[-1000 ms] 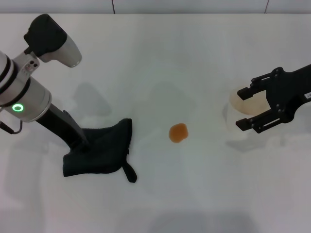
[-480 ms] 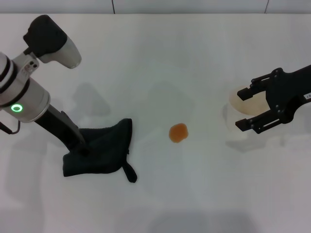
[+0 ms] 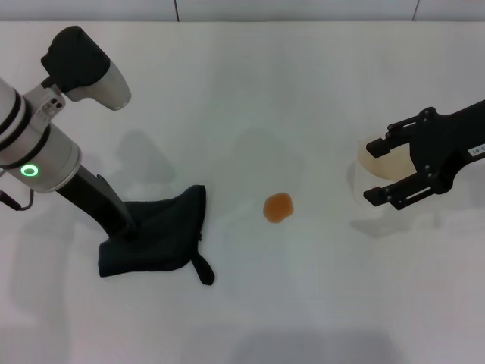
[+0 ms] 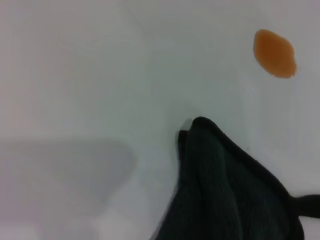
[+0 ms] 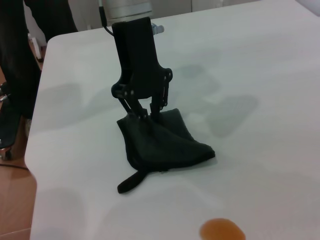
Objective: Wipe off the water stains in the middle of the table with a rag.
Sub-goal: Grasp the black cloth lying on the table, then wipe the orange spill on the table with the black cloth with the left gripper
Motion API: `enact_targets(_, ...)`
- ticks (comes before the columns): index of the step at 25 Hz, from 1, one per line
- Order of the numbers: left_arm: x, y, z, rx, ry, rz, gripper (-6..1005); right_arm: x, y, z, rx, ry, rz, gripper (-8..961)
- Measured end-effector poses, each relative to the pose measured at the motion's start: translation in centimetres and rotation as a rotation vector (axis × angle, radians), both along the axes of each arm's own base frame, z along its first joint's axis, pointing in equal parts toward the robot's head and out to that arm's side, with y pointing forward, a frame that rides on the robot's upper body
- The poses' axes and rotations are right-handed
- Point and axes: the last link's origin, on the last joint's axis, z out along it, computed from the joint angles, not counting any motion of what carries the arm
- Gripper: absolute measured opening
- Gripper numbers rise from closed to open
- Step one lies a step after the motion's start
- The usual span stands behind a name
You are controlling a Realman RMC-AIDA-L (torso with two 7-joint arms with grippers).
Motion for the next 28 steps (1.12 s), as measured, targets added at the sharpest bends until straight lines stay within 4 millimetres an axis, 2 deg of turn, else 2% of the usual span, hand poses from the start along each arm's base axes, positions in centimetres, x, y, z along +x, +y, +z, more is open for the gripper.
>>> enact_targets(9, 0.0, 0.5, 0.0, 0.04, 0.018, 0.013, 77, 0.0, -0.1, -0.2, -0.005, -0.002, 0.0, 791)
enact_targets(14, 1.5, 1.8, 0.1, 0.089, 0.0, 0.007, 70, 0.0, -0.1, -0.3, -0.008, 0.0, -0.001, 790)
enact_targets(15, 2.5, 2.5, -0.4, 0.101, -0.005, 0.01, 69, 0.0, -0.2, -0.3, -0.011, 0.001, 0.0, 790)
enact_targets(21, 4.1, 4.3, -2.9, 0.115, 0.008, 0.015, 49, -0.3, -0.3, -0.9, -0.029, -0.007, 0.015, 790)
enact_targets(28, 5.6, 5.7, -4.0, 0.163, -0.009, -0.013, 47, -1.0, -0.2, -1.7, -0.044, -0.016, 0.045, 789)
